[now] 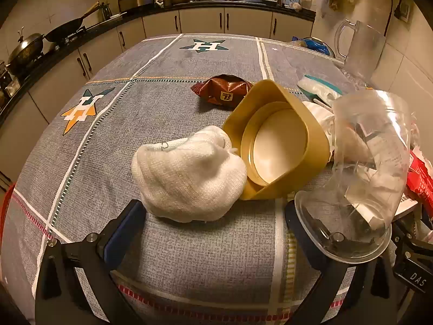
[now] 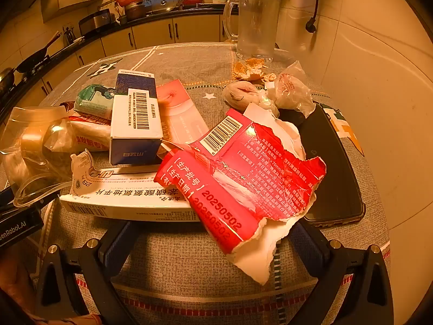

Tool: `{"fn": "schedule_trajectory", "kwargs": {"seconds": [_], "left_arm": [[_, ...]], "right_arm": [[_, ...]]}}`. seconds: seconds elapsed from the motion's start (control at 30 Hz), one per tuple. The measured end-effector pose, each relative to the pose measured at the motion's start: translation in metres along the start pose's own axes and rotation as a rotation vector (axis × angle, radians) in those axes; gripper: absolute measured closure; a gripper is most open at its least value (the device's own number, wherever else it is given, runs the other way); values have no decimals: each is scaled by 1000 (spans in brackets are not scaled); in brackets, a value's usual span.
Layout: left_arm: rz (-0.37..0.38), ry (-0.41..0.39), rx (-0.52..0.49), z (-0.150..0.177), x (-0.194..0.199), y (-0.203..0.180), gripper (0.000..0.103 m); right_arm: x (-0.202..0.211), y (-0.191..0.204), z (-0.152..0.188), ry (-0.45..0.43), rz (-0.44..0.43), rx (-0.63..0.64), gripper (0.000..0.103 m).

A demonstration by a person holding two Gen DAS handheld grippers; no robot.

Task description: Collect trash

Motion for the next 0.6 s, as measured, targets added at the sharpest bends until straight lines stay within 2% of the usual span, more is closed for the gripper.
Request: {"fn": "schedule_trajectory", "kwargs": {"seconds": [0.6], "left_arm": [[0,4,0,0,0,0,0]], "right_arm": [[0,0,0,3,-1,-1,0]]}}
Point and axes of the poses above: each gripper's, at about its wrist camera, not at the fingertips, and x roughly against the way its jaws point, y to its left, z to its underside, the point moved 3 cm from there along -x, roughly the way its jaws point, and after that the axes turned 1 degree about y, right-handed, at the moved point
